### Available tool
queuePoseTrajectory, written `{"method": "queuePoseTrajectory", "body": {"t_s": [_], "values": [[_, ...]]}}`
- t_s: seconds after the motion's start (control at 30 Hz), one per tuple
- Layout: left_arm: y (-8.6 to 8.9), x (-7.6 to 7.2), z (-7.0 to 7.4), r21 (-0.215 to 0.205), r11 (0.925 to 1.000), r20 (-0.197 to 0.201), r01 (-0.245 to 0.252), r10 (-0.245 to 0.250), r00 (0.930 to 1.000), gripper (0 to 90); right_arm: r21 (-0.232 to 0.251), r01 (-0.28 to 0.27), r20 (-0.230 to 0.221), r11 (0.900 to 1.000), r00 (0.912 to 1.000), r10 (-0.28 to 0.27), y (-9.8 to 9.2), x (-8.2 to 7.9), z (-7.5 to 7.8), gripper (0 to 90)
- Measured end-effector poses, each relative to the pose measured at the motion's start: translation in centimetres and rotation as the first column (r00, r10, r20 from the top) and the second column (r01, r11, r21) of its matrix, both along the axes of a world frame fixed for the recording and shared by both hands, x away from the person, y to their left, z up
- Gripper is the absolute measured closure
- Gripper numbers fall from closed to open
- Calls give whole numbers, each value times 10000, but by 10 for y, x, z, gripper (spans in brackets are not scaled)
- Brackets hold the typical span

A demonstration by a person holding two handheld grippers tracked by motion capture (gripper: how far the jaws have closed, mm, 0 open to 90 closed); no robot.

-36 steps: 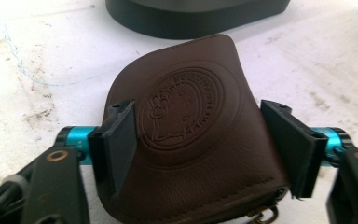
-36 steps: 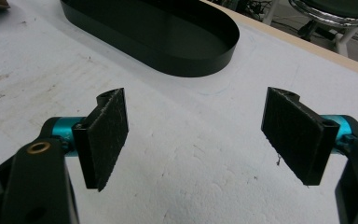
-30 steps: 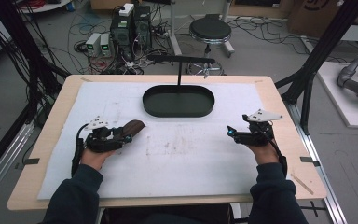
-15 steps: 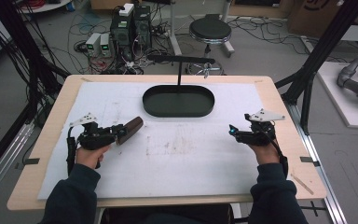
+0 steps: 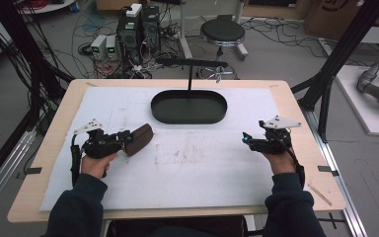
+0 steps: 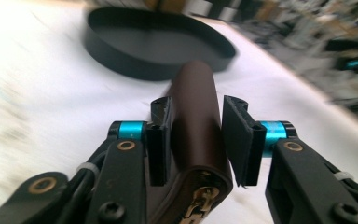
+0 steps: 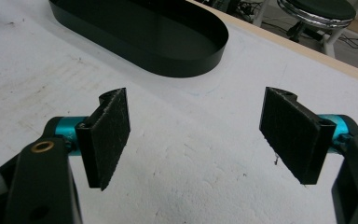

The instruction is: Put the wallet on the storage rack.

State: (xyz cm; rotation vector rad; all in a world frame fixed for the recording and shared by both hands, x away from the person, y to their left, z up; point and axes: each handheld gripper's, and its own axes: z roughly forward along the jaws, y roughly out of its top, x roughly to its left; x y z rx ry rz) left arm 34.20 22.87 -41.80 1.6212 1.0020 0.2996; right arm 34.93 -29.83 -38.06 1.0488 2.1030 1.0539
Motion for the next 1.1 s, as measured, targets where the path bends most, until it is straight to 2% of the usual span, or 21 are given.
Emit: {"method": "queuePoseTrajectory", "body": {"t_s": [0.03,0.2,0.4,0.57,0.77,0.9,1.0,1.03,1.07,1.1], "values": [[0,-1,0,193,9997,188,-127,123,9997,619,-7,2,3,10000,10000,-2,0,0,0,247],[-1,0,0,275,9993,399,-243,232,9989,610,-85,-23,-15,10000,10000,23,1,0,-1,247],[-4,1,-3,696,9967,351,-415,391,9986,563,-86,-34,-12,10000,10000,34,1,0,-1,248],[-5,0,-1,629,9967,683,-521,478,9965,515,-81,-78,-58,9999,10000,77,1,1,-1,249],[-5,1,-2,682,9952,642,-695,652,9958,358,-77,-86,-65,9999,9999,86,1,1,-2,249],[-5,0,-2,708,9951,730,-684,632,9953,313,-74,-121,-111,9999,9999,120,2,1,-2,249],[-5,-1,1,861,9943,1200,-637,531,9914,272,-102,-170,-148,9998,9997,169,2,1,-3,249],[-5,-1,1,861,9943,1200,-637,531,9914,250,-106,-182,-143,9998,9997,181,2,1,-3,249],[-5,-3,3,1108,9920,1523,-608,435,9874,245,-110,-190,-145,9998,9997,188,2,1,-3,249],[-5,-3,3,1289,9898,1565,-609,404,9869,243,-93,-182,-154,9998,9997,181,2,1,-3,250]]}}
